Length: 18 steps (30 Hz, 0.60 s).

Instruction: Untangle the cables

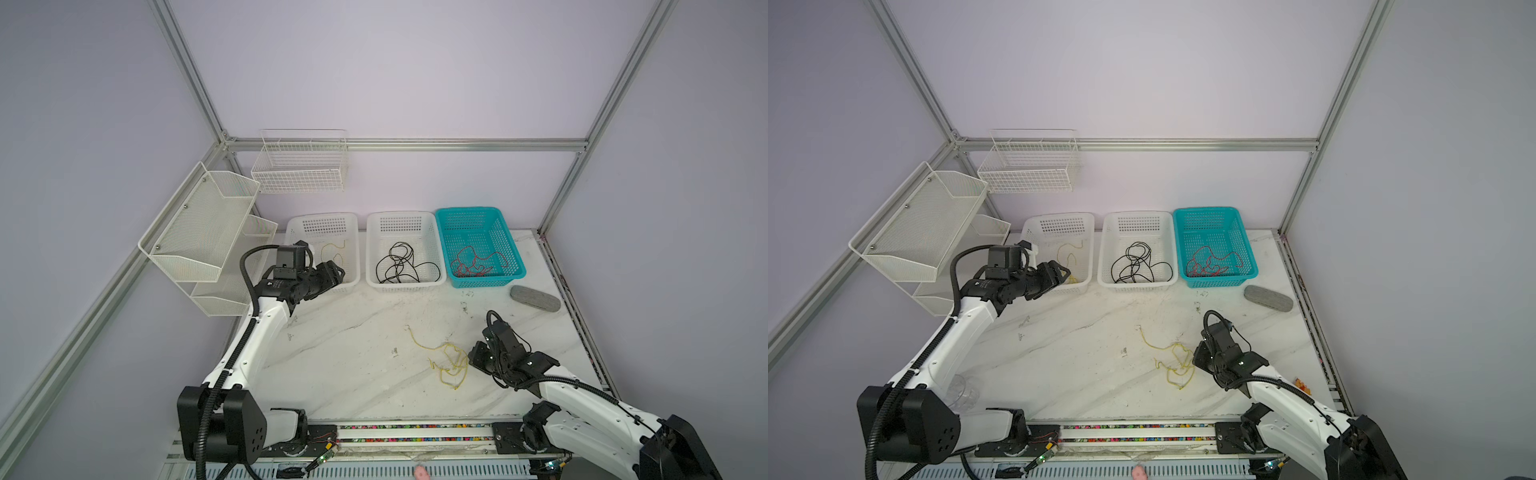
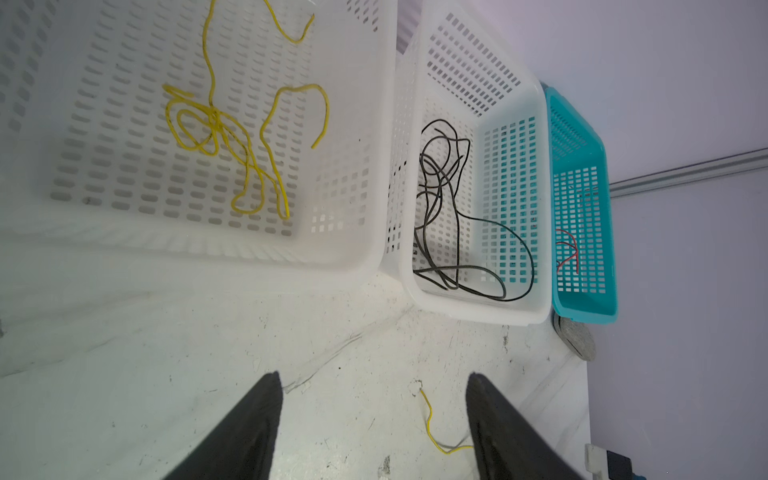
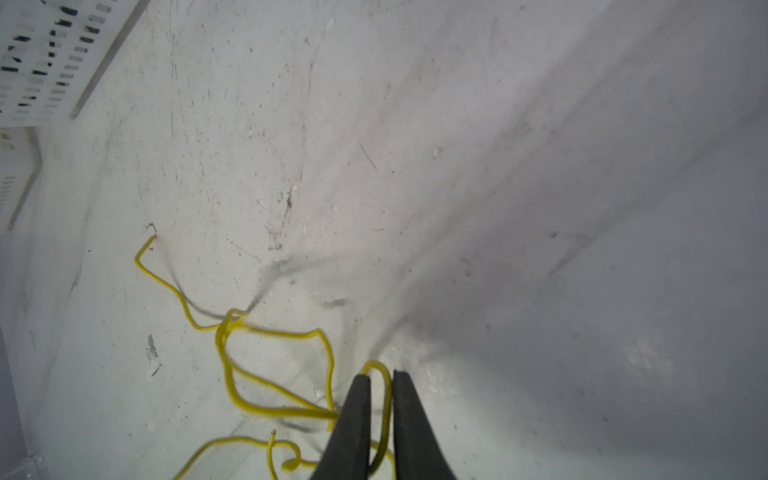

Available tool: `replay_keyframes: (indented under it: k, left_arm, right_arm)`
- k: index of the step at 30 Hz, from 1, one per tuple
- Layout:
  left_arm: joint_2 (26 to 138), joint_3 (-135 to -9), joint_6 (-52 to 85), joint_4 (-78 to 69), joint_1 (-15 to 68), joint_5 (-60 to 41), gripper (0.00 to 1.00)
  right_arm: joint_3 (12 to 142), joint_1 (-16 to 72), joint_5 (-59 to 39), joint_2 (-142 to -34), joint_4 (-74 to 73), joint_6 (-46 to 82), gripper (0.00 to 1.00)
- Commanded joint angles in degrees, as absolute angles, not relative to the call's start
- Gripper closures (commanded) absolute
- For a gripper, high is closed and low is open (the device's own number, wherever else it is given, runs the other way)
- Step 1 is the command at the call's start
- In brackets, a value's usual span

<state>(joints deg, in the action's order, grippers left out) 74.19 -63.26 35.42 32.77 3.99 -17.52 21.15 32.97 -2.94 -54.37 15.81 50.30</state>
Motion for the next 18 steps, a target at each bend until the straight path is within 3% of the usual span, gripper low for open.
replay_keyframes:
  k: [1,18]
  left_arm:
    - [71.3,-59.9,36.8,29.5,5.2,-19.2,0.29]
    - [68.1,-52.9,41.8,23.9,15.0,-22.4,0.28]
  right_arm:
    - [19.7,33.7,-4.8,-56.5,10.4,51.7,0.99]
    - [34.2,42.8,7.8,-61.1,9.7,45.1,1.00]
